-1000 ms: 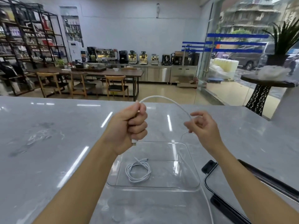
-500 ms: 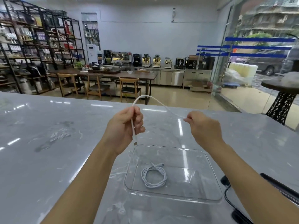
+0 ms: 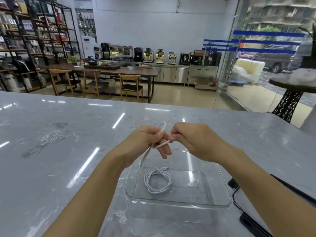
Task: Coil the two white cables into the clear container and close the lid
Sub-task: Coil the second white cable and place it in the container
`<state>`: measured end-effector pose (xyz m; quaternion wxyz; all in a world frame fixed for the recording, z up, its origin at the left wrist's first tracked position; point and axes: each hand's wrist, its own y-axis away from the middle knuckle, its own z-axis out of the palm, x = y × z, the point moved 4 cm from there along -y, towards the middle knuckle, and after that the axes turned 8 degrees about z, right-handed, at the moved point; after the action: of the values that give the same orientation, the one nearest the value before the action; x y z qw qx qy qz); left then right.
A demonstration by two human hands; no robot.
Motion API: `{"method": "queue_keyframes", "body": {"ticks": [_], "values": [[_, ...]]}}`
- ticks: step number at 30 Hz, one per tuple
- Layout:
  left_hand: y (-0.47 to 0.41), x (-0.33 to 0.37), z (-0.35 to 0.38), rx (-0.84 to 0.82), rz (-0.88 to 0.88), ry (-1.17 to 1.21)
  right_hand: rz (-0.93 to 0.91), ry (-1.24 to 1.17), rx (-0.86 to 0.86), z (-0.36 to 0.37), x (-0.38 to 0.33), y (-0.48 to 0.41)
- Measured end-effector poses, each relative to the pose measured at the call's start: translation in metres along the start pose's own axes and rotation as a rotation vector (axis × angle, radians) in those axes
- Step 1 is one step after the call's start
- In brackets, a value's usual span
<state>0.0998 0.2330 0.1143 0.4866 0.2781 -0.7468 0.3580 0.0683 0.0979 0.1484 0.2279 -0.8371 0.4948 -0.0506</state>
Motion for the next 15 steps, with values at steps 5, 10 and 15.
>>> {"method": "queue_keyframes", "body": {"ticks": [5, 10, 15], "values": [[-0.009, 0.001, 0.001, 0.048, 0.055, 0.246, -0.022, -0.276, 0.055, -0.008, 0.007, 0.001], [-0.015, 0.001, -0.016, 0.123, 0.124, 0.159, 0.167, -0.737, 0.092, -0.012, 0.030, 0.003], [-0.020, -0.005, 0.002, -0.080, 0.121, 0.127, 0.064, -0.513, 0.178, -0.014, 0.027, -0.008]]}}
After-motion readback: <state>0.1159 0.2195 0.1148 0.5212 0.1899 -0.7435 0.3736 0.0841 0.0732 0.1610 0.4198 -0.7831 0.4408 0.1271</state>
